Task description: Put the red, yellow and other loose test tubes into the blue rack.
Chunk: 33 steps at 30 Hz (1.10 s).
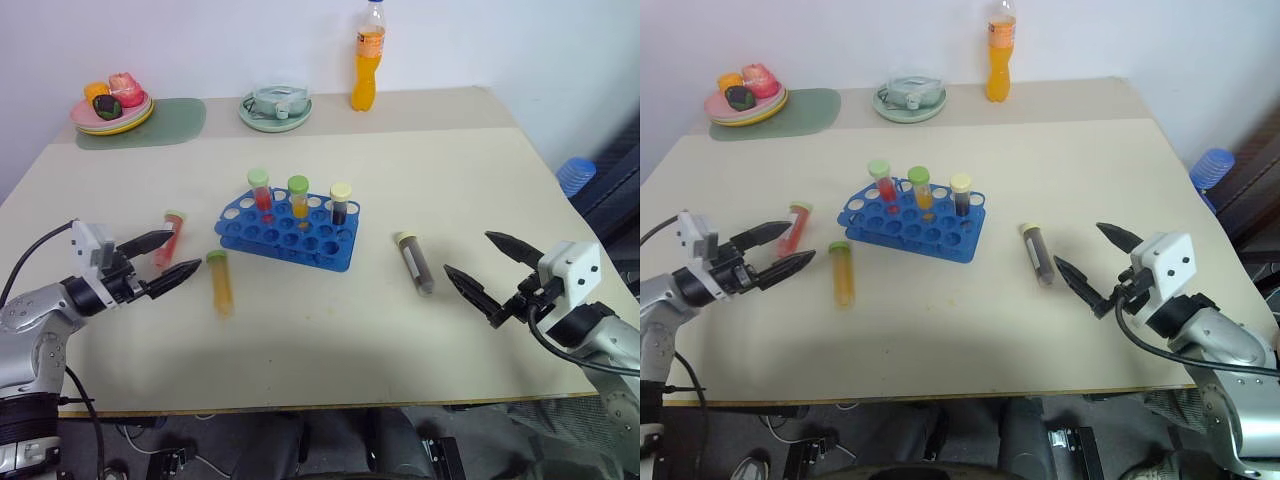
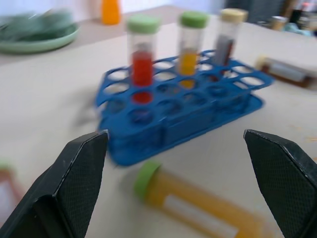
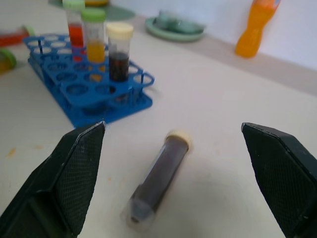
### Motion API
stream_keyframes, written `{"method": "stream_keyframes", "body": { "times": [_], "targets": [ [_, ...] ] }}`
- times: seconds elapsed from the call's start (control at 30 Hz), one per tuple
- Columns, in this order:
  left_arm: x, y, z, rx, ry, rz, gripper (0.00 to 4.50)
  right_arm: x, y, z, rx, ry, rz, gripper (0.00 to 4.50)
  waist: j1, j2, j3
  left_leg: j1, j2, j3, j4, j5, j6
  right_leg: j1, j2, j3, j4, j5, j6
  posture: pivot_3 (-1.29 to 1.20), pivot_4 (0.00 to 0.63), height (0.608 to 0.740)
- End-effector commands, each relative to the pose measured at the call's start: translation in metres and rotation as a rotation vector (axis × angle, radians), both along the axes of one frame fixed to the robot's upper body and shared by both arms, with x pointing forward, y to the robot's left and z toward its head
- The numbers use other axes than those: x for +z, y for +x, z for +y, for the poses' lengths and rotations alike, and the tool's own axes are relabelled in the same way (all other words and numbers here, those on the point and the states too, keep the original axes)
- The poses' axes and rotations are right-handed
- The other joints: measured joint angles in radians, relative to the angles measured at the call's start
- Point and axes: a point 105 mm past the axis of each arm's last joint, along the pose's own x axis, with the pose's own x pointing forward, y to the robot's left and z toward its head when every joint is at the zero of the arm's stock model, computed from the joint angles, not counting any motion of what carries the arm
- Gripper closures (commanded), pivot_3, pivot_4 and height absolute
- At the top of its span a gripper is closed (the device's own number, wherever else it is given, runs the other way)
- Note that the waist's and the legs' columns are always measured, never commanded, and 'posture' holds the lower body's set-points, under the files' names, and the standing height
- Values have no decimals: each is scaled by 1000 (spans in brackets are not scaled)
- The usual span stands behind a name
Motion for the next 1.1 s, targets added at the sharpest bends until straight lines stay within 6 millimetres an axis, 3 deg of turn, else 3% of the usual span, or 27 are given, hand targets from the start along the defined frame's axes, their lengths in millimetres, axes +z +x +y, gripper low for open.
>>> {"method": "stream_keyframes", "body": {
  "times": [0.03, 0.2, 0.4, 0.63, 0.8, 0.97, 1.03, 1.1],
  "targets": [
    [20, -6, -29, -140, -24, -27, 34, 4, 9, 8, -44, -11, 104, 0, 0, 0, 0, 0, 0, 0, 0, 0, 0, 0, 0, 0, 0, 0, 0, 0, 150, 740],
    [24, -6, -65, -281, -7, -28, 34, 2, 38, 17, -123, 68, 326, 0, -1, 0, 1, -1, 1, 0, 0, 0, 0, -1, 0, 0, 0, 0, 0, 0, 150, 740],
    [28, -5, -92, -382, 23, -20, 34, -2, 66, 26, -210, 138, 569, 0, -2, 0, 1, -3, 0, 1, 0, 0, 1, -2, 0, 0, -1, 0, 0, 0, 150, 740],
    [19, -7, -107, -426, 62, -2, 34, -8, 82, 32, -227, 114, 691, 0, -4, 1, 1, -3, 0, 1, 0, 0, 1, -3, 0, 0, -1, 0, 0, 0, 150, 740],
    [13, -14, -112, -444, 79, 20, 34, -37, 89, 39, -279, 9, 793, 0, -11, 1, 1, -3, 0, 1, 0, 0, 1, -3, 0, 0, -1, 0, 0, 0, 150, 740],
    [8, -17, -112, -432, 88, 31, 34, -53, 99, 42, -307, -31, 815, 0, -27, -1, 0, -2, 0, 1, 0, 0, 0, -2, 0, -1, 0, 0, 0, 0, 150, 740],
    [8, -19, -111, -428, 84, 39, 0, -58, 103, 47, -296, -59, 818, 539, -34, -3, -1, 0, 0, 1, 1, 0, 0, 0, 0, 0, 0, 0, 0, 0, 150, 740],
    [7, -20, -110, -424, 84, 41, 0, -61, 106, 47, -302, -96, 794, 1358, -41, -4, -1, 1, 1, 1, 1, 0, 0, 0, 0, 0, 0, 0, 0, 0, 150, 740]
  ]
}}
